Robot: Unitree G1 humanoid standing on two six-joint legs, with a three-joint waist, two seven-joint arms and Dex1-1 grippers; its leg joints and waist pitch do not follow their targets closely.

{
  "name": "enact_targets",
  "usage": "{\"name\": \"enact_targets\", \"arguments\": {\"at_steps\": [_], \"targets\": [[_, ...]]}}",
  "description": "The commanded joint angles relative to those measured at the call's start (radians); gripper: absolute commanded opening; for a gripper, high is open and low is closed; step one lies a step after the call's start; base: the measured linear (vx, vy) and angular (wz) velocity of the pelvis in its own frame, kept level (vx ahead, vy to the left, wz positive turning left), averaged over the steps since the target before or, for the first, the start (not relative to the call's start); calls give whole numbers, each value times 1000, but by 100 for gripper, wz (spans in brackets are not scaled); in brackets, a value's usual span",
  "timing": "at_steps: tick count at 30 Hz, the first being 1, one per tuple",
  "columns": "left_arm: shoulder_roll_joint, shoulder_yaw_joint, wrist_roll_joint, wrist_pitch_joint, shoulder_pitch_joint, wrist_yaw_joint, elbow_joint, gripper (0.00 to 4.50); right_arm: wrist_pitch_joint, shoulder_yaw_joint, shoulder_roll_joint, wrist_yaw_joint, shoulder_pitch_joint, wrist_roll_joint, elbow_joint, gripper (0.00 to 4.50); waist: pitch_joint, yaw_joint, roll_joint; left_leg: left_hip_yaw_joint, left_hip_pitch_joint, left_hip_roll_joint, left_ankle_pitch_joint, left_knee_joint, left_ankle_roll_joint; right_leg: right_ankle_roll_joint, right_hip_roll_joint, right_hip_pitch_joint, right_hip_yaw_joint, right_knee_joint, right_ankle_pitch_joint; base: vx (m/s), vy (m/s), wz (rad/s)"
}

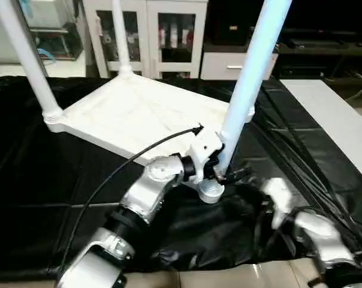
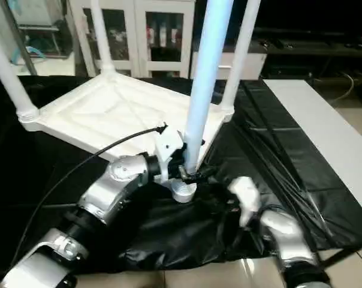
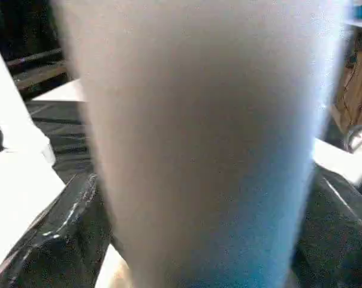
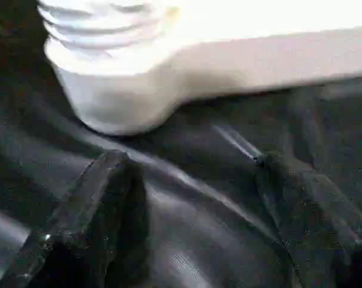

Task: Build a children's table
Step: Rotate table base

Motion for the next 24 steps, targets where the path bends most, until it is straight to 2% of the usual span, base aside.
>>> {"name": "enact_targets", "arguments": {"at_steps": [1, 2, 3, 5, 6, 8, 9, 12, 14, 15, 18, 19, 20, 21, 22, 24], "targets": [[62, 17, -36, 31, 13, -137, -49, 437, -13, -26, -43, 25, 29, -29, 135, 376, -46, -5, -11, -16, 8, 47, -294, -74, 78, -175, -70, 34, 51, -101, -449, 0, 0, 0], [115, 8, -51, 57, 29, -233, -78, 437, -37, -29, -51, 47, 25, -28, 172, 376, -45, -7, -8, -19, 8, 49, -306, -77, 75, -176, -72, 34, 50, -100, -462, 0, 0, 0], [115, 8, -51, 57, 29, -233, -78, 437, -37, -29, -51, 47, 25, -28, 172, 376, -43, -9, -7, -21, 6, 48, -320, -79, 72, -176, -74, 34, 49, -99, -477, 0, 0, 0], [175, -3, -61, 69, 38, -328, -82, 437, -79, -34, -60, 77, 13, -28, 235, 376, -42, -10, -3, -20, 17, 49, -356, -80, 63, -168, -72, 27, 50, -103, -505, 0, 0, 0], [204, -3, -64, 77, 35, -362, -75, 437, -85, -41, -66, 89, 9, -25, 257, 376, -44, -7, -6, -21, 20, 49, -356, -81, 57, -182, -73, 27, 52, -97, -480, 0, 0, 0], [247, -2, -65, 81, 25, -410, -55, 437, -94, -58, -71, 108, -5, -24, 300, 376, -44, -4, -5, -18, 23, 53, -359, -83, 52, -200, -70, 24, 55, -91, -439, 0, 0, 0], [261, 1, -51, 63, 7, -418, -17, 437, -93, -65, -74, 113, -16, -29, 320, 376, -41, -3, -8, -14, 25, 54, -370, -86, 50, -208, -67, 23, 56, -91, -436, 0, 0, 0], [264, 11, -12, 0, -38, -399, 74, 437, -84, -73, -83, 107, -42, -43, 354, 376, -39, 1, -5, -10, 28, 52, -400, -86, 36, -192, -66, 20, 57, -93, -480, 0, 0, 0], [253, 18, 20, -40, -83, -362, 149, 437, -71, -63, -80, 101, -67, -60, 374, 376, -39, -1, -6, -14, 27, 53, -423, -87, 25, -179, -72, 23, 57, -94, -518, 0, 0, 0], [248, 20, 33, -55, -102, -347, 179, 437, -72, -55, -77, 100, -76, -71, 382, 376, -38, -2, -4, -16, 24, 53, -426, -88, 23, -174, -72, 24, 57, -96, -526, 0, 0, 0], [244, -5, 83, -80, -156, -331, 264, 437, -82, -22, -94, 113, -83, -115, 398, 376, -38, -6, -9, -18, 26, 51, -435, -88, 25, -153, -75, 23, 55, -105, -568, 0, 0, 0], [246, -19, 101, -87, -170, -335, 291, 437, -86, -16, -103, 120, -83, -128, 404, 376, -38, -7, -7, -19, 25, 52, -431, -88, 28, -152, -78, 25, 54, -106, -577, 0, 0, 0], [248, -32, 119, -100, -180, -337, 313, 437, -90, -9, -106, 127, -84, -137, 407, 376, -38, -8, -8, -18, 25, 52, -430, -88, 31, -150, -77, 24, 54, -108, -581, 0, 0, 0], [249, -46, 137, -107, -191, -335, 337, 437, -92, -5, -107, 131, -86, -145, 409, 376, -38, -7, -2, -20, 25, 53, -431, -88, 31, -151, -78, 25, 54, -108, -580, 0, 0, 0], [249, -46, 137, -107, -191, -335, 337, 437, -92, -5, -107, 131, -86, -145, 409, 376, -38, -8, -5, -19, 24, 54, -430, -89, 32, -151, -77, 25, 54, -109, -575, 0, 0, 0], [243, -69, 174, -141, -220, -352, 416, 437, -100, -3, -106, 130, -92, -163, 416, 376, -42, -7, 1, -19, 22, 56, -419, -91, 34, -170, -77, 28, 57, -103, -521, 0, 0, 0]]}}
